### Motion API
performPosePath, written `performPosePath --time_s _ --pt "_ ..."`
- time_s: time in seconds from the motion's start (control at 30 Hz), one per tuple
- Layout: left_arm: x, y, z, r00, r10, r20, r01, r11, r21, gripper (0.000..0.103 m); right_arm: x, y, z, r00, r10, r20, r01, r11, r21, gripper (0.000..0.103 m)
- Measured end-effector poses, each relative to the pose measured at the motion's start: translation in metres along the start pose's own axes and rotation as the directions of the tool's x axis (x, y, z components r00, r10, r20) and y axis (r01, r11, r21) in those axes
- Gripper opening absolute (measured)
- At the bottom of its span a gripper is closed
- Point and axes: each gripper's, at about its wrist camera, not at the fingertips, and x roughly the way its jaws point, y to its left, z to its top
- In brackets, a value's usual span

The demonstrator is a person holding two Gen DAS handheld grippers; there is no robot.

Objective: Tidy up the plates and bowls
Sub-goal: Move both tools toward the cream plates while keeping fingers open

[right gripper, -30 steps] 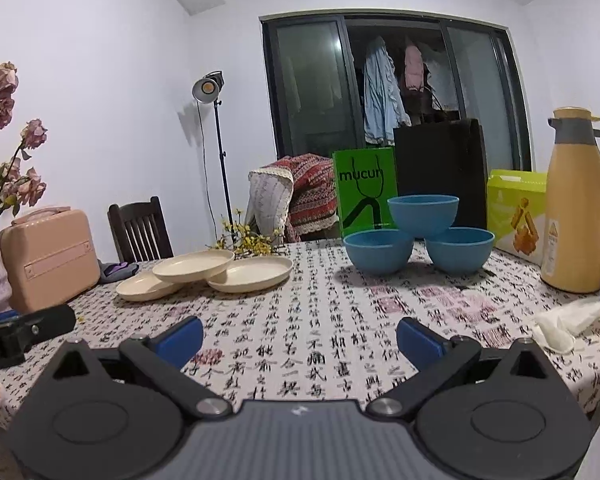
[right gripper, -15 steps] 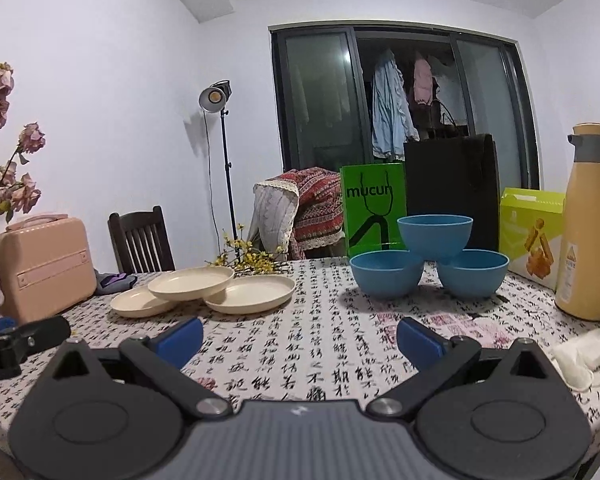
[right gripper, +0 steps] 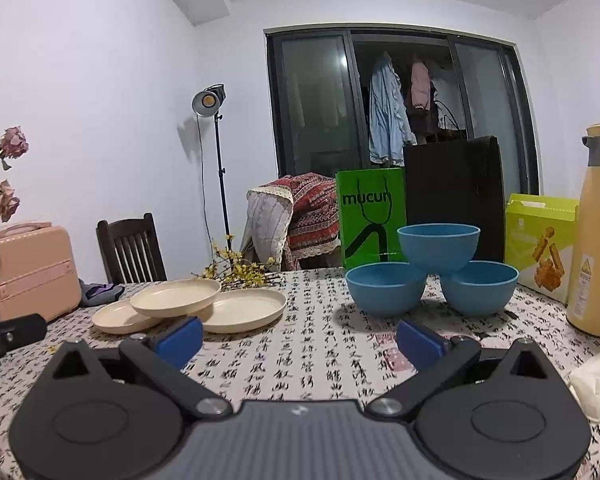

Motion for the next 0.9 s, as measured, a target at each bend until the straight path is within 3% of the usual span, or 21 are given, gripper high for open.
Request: performPosePath --time_s 0.9 --pt "0.053 0.018 0.019 0.998 0.06 0.022 -0.059 0.997 -0.039 0.103 0.073 0.009 0.022 0.997 0.057 -0.049 -0.056 0.998 0.01 0.103"
